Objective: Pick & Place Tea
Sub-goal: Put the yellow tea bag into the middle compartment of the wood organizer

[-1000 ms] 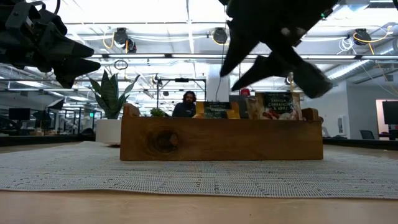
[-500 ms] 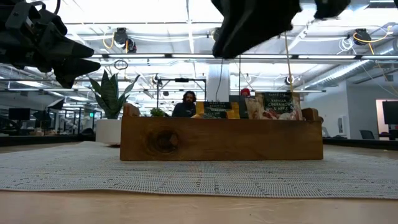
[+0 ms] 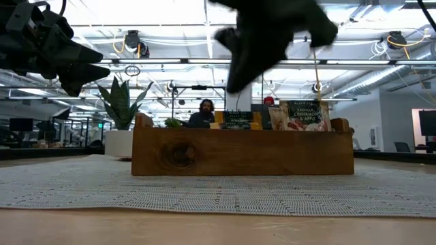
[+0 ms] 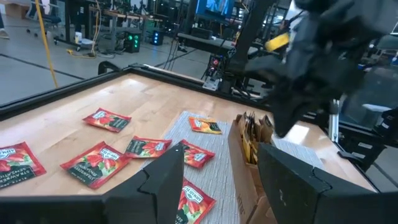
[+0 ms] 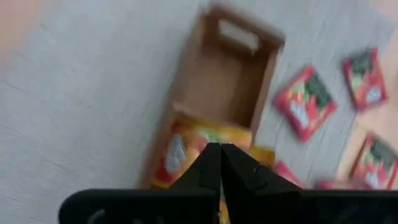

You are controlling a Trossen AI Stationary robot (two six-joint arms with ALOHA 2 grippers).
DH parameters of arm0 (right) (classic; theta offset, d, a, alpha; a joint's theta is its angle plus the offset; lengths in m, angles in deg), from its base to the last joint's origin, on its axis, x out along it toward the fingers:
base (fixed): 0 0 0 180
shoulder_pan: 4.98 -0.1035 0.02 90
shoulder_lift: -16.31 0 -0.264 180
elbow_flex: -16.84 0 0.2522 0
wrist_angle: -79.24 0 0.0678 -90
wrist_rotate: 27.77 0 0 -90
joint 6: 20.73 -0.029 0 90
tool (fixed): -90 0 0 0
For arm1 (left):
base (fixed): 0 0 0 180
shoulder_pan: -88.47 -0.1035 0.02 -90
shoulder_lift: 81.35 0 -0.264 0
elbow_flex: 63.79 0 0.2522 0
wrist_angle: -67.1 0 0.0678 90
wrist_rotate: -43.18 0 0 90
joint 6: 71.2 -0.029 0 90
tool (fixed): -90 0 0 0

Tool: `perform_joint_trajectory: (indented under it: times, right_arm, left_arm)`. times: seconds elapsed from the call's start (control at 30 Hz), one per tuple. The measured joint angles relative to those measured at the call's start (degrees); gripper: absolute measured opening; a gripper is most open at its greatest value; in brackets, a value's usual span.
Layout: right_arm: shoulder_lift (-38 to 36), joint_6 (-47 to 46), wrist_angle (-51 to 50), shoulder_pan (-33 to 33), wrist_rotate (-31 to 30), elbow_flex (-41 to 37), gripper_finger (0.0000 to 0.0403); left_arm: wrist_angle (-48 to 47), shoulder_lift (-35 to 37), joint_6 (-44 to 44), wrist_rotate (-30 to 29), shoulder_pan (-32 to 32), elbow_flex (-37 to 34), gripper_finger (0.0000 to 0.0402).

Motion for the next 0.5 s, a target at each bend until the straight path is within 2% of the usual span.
perform_joint_trajectory:
  times: [0.17, 0.37, 0.5]
  right_arm:
    - [0.41, -0.8, 6.51, 1.16, 2.8, -6.65, 0.0]
    - [0.29, -3.04, 9.47, 1.46, 7.36, -9.9, 0.0]
    - [0.33, -3.78, 10.5, 1.24, 7.65, -11.06, 0.0]
  left_arm:
    - [0.07, 0.0, 0.0, 0.0, -0.01, 0.0, 0.0205]
    - [0.0, 0.0, 0.0, 0.0, -0.02, 0.0, 0.0205]
    - [0.0, 0.0, 0.0, 0.0, -0.02, 0.0, 0.0205]
